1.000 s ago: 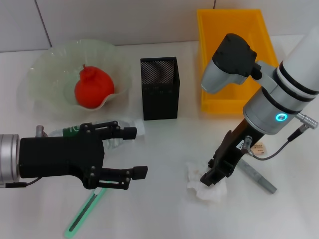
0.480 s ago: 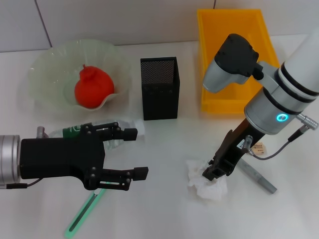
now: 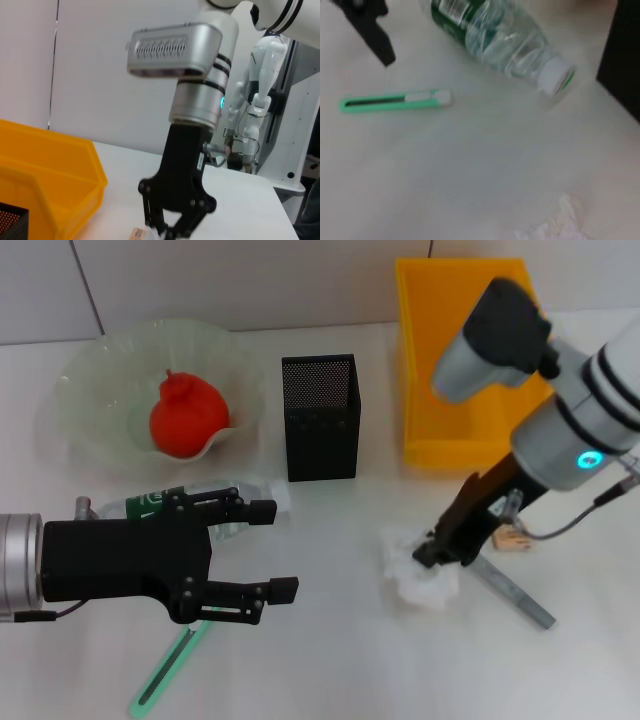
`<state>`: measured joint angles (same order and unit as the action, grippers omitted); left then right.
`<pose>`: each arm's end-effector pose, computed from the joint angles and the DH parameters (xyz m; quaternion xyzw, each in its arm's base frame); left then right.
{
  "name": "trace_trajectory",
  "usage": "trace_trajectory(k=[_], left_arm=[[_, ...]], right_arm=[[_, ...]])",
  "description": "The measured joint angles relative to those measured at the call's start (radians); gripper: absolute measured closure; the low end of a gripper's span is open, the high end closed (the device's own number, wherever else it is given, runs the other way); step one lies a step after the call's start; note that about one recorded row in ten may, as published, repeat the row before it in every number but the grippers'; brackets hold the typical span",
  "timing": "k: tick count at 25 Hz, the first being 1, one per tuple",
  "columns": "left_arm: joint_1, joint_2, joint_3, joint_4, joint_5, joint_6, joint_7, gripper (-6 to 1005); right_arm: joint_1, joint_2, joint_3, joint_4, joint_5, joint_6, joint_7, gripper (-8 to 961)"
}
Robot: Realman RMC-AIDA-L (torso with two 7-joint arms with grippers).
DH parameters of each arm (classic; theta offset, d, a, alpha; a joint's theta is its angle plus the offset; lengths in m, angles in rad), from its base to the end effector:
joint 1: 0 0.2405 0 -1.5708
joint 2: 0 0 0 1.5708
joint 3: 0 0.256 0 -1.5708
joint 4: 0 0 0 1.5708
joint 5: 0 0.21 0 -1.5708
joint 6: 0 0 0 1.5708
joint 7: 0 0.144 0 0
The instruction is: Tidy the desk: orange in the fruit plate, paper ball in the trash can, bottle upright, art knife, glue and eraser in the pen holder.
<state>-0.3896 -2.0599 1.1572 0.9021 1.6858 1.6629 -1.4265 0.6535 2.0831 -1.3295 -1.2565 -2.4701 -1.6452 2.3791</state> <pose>-0.2158 0.2932 -0.0071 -0.9603 -0.1033 -0.2586 0.0168 0.1701 0.3464 -0.0110 -0.9463 0.2755 -0.1520 0.0742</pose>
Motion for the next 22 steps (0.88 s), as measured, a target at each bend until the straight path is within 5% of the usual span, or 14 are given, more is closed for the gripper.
trace_trajectory(k=[11,22], left_arm=[[0.000,0.000,-0.001,-0.002,0.000,-0.002,0.004,181],[-0.003,0.000,-0.001,-0.002,0.000,-0.002,0.000,184]], right_arm=[[-0.051,-0.002,0.129,-0.230,0.023,-0.037,0.001,873],[-0.091,-0.004,0.270,-0.324,0.025,0.008,-0.017,874]])
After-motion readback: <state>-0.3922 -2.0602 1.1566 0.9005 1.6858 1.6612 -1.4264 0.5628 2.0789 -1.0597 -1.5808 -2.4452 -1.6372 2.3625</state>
